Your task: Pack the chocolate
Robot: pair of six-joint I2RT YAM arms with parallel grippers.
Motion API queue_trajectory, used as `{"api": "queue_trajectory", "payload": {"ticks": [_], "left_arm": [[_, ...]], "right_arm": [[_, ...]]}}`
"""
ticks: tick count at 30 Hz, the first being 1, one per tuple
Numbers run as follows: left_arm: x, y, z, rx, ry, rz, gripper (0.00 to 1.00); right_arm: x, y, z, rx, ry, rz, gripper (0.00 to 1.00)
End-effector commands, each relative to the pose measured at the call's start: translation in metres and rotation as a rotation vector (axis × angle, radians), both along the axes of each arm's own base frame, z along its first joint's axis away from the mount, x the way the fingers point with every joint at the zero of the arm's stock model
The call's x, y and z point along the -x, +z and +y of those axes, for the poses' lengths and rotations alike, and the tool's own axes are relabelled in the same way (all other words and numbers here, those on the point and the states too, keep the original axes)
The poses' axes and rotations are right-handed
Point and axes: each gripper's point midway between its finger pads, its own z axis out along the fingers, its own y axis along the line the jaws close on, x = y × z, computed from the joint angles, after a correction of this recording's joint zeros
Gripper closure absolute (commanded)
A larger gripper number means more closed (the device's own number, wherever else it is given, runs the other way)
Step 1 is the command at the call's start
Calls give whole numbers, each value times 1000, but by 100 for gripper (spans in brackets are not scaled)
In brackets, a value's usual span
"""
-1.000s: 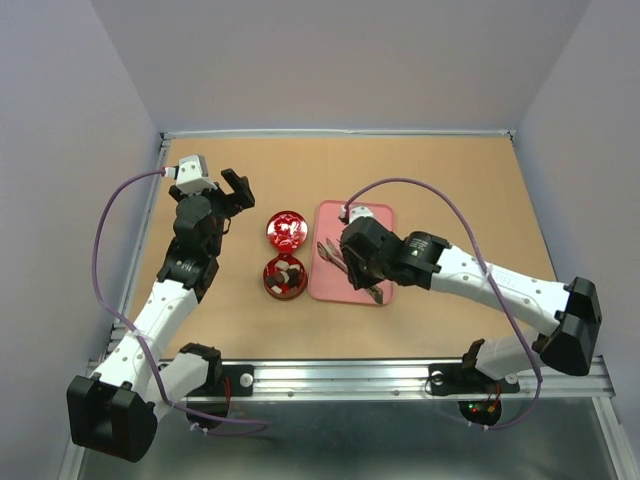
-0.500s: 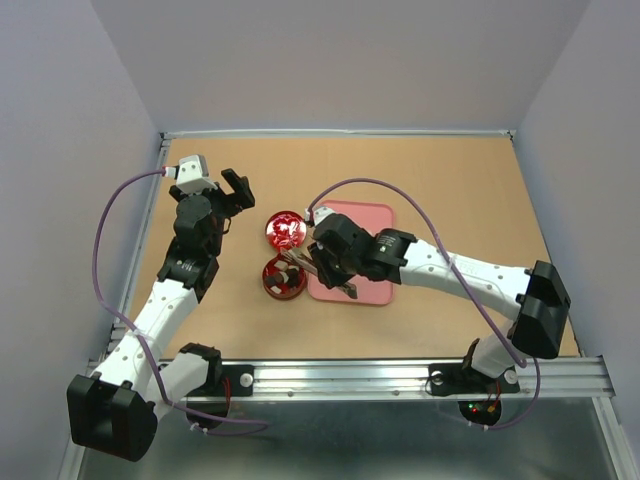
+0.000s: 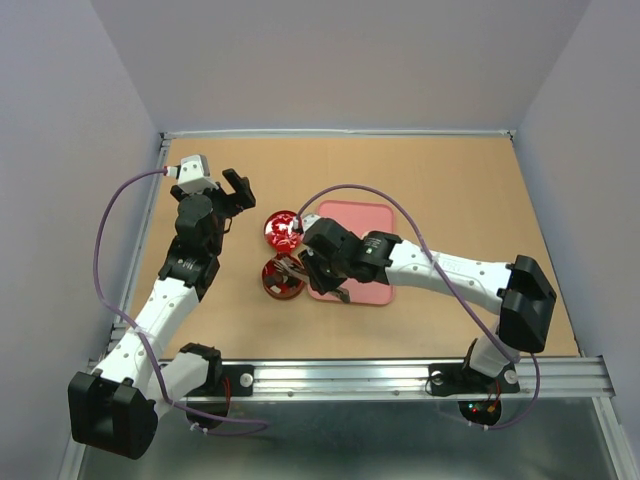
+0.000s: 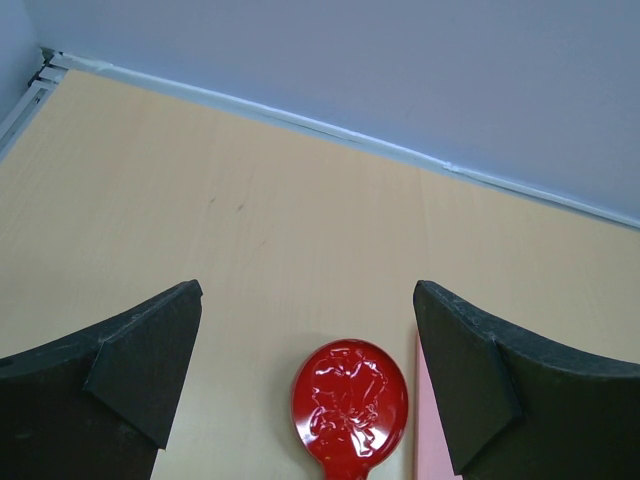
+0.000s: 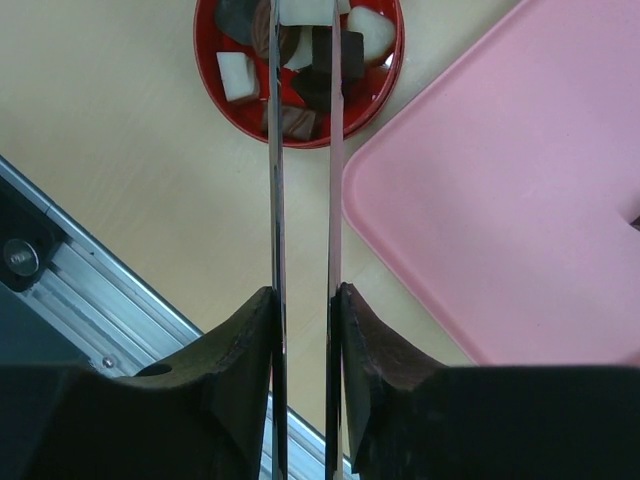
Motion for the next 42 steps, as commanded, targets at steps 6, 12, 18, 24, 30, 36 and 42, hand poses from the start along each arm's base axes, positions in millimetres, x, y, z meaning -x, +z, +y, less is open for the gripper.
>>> {"api": "queue_trajectory", "payload": {"ticks": [6, 12, 18, 24, 30, 36, 42], "left_arm": [[-2, 37, -1, 19, 1, -89, 1], [-2, 38, -1, 20, 1, -92, 1], [-2, 38, -1, 22, 1, -94, 1], [-2, 39, -1, 24, -2, -94, 1], [-1, 40, -3, 26, -8, -97, 1], [-1, 41, -4, 28, -13, -98, 1], [-1, 41, -3, 29, -10, -99, 1]], "right_arm": [[-8, 43, 22, -111, 19, -85, 48], [-13, 65, 15, -142, -8, -141, 46], [-22, 87, 1, -162, -73, -214, 46], [-30, 104, -24, -157, -155, -298, 46], [-39, 90, -45, -99, -224, -302, 46], [-55, 69, -89, -7, -329, -289, 46], [-46, 52, -124, 69, -417, -216, 46]]}}
